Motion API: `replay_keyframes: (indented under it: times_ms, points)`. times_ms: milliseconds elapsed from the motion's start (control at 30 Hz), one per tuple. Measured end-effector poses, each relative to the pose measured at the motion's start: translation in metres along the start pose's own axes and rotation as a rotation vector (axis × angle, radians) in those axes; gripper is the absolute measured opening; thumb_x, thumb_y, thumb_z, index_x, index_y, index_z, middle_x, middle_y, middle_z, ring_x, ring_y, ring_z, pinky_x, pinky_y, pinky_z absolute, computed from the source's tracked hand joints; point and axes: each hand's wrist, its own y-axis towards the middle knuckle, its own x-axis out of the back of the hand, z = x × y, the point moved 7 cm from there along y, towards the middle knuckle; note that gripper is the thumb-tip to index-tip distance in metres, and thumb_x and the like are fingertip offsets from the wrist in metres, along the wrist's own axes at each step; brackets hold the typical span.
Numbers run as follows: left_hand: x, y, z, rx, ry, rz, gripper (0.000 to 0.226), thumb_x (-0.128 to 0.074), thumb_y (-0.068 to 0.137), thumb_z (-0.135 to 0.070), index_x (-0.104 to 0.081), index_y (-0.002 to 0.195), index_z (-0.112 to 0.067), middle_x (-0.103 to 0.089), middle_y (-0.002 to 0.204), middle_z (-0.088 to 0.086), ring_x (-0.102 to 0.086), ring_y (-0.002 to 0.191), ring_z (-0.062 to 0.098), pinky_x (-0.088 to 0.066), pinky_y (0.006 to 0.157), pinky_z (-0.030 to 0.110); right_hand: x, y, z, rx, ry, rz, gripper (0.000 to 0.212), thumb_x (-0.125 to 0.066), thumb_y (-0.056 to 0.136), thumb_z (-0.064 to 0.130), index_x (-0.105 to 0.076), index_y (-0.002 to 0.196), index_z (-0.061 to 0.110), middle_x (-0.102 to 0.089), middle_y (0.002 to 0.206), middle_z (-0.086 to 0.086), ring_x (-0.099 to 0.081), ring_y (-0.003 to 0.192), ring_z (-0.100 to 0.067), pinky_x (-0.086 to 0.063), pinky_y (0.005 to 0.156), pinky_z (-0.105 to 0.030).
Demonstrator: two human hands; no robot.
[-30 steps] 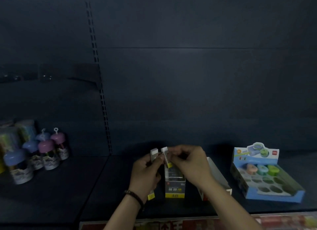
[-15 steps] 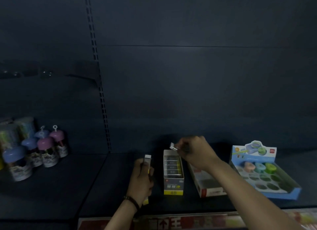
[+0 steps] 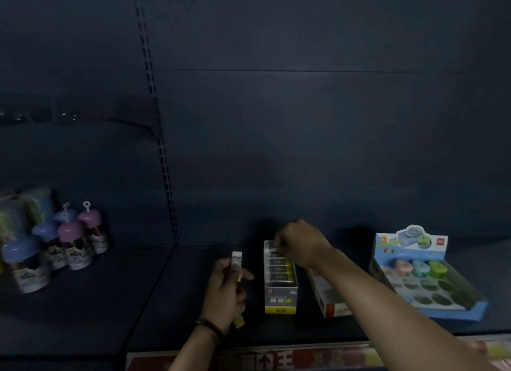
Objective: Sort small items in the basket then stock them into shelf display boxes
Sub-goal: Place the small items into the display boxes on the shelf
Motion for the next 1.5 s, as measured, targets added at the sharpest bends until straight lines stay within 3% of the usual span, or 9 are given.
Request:
replay_keyframes:
  times_ms: [267, 500, 600, 700, 833, 1033, 1233, 1367, 1500]
  points:
    - [-0.001, -0.004, -0.003, 0.003, -0.021, 0.03, 0.005, -0.066, 0.102, -0.03, -0.07, 0.102, -0.025, -0.049, 0.072, -0.004, -0.038, 0.053, 0.01, -0.028, 0.045, 0.024, -0.001, 0.0, 0.003, -0.017, -0.009, 0.036, 0.021, -0.063, 0.101, 0.03, -0.08, 0.113, 0.034, -0.074, 0.128, 0.005, -0.065, 0.123, -0.02, -0.053, 0.106, -0.042]
    - [-0.001, -0.007, -0.01, -0.057, -0.031, 0.006, 0.005, -0.068, 0.101, -0.019, -0.072, 0.104, -0.021, -0.063, 0.08, 0.001, -0.04, 0.05, 0.012, -0.029, 0.042, 0.025, 0.004, -0.009, -0.003, -0.043, 0.095, 0.136, 0.031, -0.058, 0.101, 0.02, -0.077, 0.114, 0.041, -0.071, 0.132, 0.013, -0.06, 0.127, -0.014, -0.039, 0.12, -0.043]
    - [0.002, -0.01, -0.015, -0.069, -0.08, -0.058, 0.004, -0.068, 0.101, -0.022, -0.071, 0.102, -0.019, -0.057, 0.073, 0.004, -0.039, 0.05, 0.014, -0.03, 0.041, 0.025, 0.01, -0.019, -0.009, -0.022, 0.261, 0.097, 0.022, -0.061, 0.104, 0.028, -0.075, 0.11, 0.043, -0.073, 0.118, 0.02, -0.065, 0.115, -0.004, -0.047, 0.114, -0.043]
    - [0.008, -0.014, -0.028, -0.05, -0.21, -0.133, 0.009, -0.069, 0.1, -0.028, -0.072, 0.102, -0.02, -0.052, 0.066, -0.002, -0.037, 0.047, 0.013, -0.028, 0.039, 0.024, 0.027, -0.039, -0.011, -0.023, 0.549, -0.074, 0.025, -0.068, 0.102, 0.018, -0.076, 0.108, 0.041, -0.075, 0.109, 0.021, -0.067, 0.104, 0.008, -0.057, 0.104, -0.031]
    - [-0.004, -0.02, -0.053, -0.068, -0.198, -0.072, 0.012, -0.073, 0.098, -0.031, -0.076, 0.105, -0.021, -0.067, 0.078, -0.003, -0.042, 0.051, 0.012, -0.029, 0.041, 0.024, 0.046, -0.065, 0.009, 0.058, 0.833, -0.204, 0.02, -0.082, 0.092, 0.018, -0.08, 0.104, 0.034, -0.079, 0.099, 0.012, -0.073, 0.099, -0.003, -0.058, 0.095, -0.03]
    - [-0.028, -0.025, -0.056, -0.021, -0.174, 0.001, 0.009, -0.075, 0.095, -0.031, -0.081, 0.101, -0.026, -0.067, 0.081, -0.001, -0.04, 0.054, 0.011, -0.029, 0.044, 0.023, 0.05, -0.08, 0.045, 0.09, 0.785, -0.302, 0.032, -0.096, 0.076, 0.024, -0.08, 0.103, 0.028, -0.076, 0.089, 0.01, -0.072, 0.084, -0.005, -0.057, 0.077, -0.018]
    - [-0.041, -0.028, -0.062, -0.067, -0.114, 0.104, 0.01, -0.072, 0.098, -0.027, -0.079, 0.104, -0.024, -0.06, 0.075, -0.005, -0.041, 0.052, 0.006, -0.032, 0.048, 0.023, 0.042, -0.082, 0.035, 0.043, 0.909, -0.362, 0.021, -0.093, 0.081, 0.019, -0.078, 0.095, 0.025, -0.078, 0.087, 0.005, -0.075, 0.083, -0.012, -0.063, 0.08, -0.031]
    - [-0.037, -0.026, -0.061, -0.135, -0.104, 0.083, 0.034, -0.059, 0.098, 0.004, -0.077, 0.108, -0.023, -0.065, 0.088, 0.003, -0.054, 0.069, 0.008, -0.043, 0.061, 0.028, 0.039, -0.076, 0.018, 0.014, 0.929, -0.283, 0.019, -0.09, 0.084, 0.015, -0.079, 0.096, 0.025, -0.079, 0.09, 0.002, -0.077, 0.088, -0.015, -0.062, 0.087, -0.038]
    - [-0.012, -0.018, -0.042, -0.105, -0.012, -0.036, 0.071, -0.039, 0.078, 0.028, -0.068, 0.115, -0.025, -0.057, 0.111, 0.008, -0.053, 0.085, 0.018, -0.048, 0.055, 0.032, 0.027, -0.071, 0.002, -0.043, 0.698, -0.092, 0.018, -0.088, 0.087, 0.018, -0.079, 0.095, 0.032, -0.078, 0.089, 0.015, -0.073, 0.087, 0.001, -0.058, 0.085, -0.025]
